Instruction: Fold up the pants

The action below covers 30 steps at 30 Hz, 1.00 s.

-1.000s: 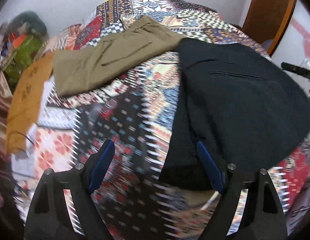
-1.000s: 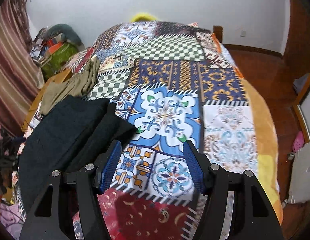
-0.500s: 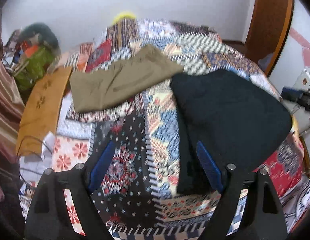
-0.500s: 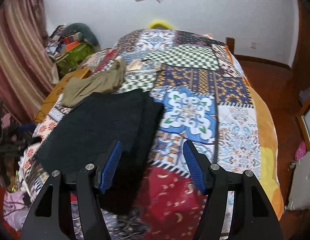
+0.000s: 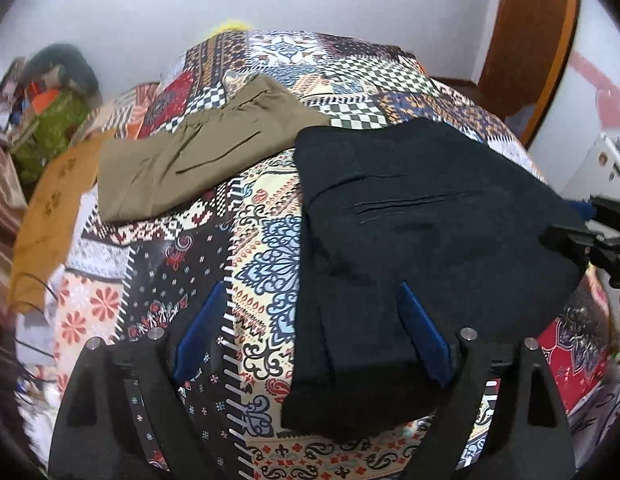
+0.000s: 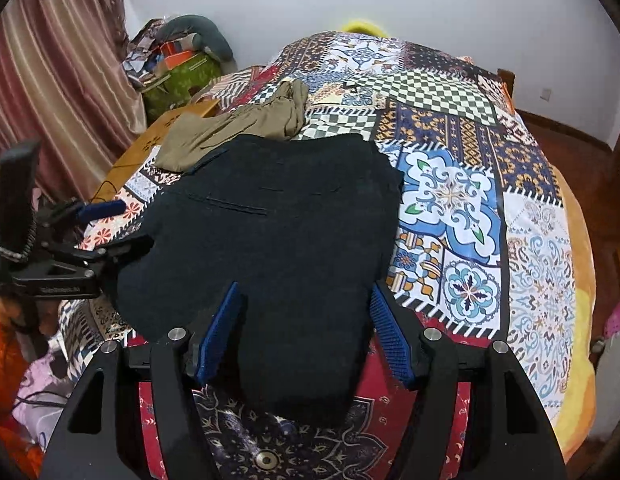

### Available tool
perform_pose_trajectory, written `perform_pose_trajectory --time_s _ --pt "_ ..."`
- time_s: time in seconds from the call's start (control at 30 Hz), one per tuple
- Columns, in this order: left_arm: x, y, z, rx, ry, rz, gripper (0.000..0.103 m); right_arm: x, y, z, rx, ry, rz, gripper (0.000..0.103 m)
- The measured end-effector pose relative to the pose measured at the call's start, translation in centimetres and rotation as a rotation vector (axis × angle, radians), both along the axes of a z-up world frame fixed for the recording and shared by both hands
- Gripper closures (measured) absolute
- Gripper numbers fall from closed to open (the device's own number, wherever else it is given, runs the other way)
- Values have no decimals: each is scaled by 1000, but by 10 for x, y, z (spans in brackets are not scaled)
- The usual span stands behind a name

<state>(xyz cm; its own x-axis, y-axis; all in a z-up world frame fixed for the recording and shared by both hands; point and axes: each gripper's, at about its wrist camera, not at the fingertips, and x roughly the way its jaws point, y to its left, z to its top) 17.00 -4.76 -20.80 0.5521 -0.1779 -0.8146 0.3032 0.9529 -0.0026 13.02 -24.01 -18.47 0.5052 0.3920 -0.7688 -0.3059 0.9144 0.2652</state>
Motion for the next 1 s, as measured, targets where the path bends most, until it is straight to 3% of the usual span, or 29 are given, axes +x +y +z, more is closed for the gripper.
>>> perform_pose_trajectory --time_s 0.17,0.3,0.33,0.47,0.7,0.87,1.0 --pt "-2 16 5 -26 -4 13 14 -6 -15 1 4 5 -33 41" --pt "-3 30 4 129 -38 88 15 -12 -28 6 -12 -5 -62 40" --pt "-2 36 3 135 -24 100 16 -13 -32 8 -6 -4 -67 40" --pt "-4 51 8 84 0 117 17 -15 -37 14 -14 -13 -84 40" --pt "4 22 33 -44 -46 30 17 2 -24 26 -15 -63 -62 40" --pt "17 -6 21 11 -43 -17 17 14 -4 17 -15 -51 -15 40" --pt "26 4 7 35 -21 29 17 15 2 -1 -46 -5 7 40"
